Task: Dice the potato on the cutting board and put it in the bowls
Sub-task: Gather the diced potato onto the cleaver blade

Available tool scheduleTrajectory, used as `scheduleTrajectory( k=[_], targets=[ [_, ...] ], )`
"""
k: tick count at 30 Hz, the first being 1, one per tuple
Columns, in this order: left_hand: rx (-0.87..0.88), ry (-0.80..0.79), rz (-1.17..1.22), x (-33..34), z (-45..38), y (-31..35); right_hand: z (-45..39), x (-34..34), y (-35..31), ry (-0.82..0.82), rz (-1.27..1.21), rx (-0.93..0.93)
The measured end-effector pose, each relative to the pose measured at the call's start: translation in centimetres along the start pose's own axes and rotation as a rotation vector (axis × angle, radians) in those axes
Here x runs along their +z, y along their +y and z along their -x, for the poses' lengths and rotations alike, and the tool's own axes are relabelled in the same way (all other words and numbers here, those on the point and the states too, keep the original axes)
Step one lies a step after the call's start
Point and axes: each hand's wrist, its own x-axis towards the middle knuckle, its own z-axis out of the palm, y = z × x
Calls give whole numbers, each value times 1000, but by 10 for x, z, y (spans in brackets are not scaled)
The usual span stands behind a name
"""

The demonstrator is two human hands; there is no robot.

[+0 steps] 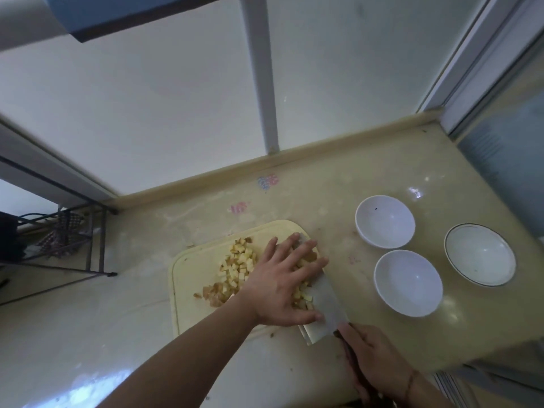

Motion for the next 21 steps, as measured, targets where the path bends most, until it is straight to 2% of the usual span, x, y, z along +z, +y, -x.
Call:
scheduleTrajectory(
  k=[11, 21],
  targets=[
    [47, 14, 10, 4, 0, -2, 3, 5, 5, -87, -119, 56],
    [86, 181, 49, 13, 9, -6, 0, 7, 0, -124, -174, 75]
  ],
)
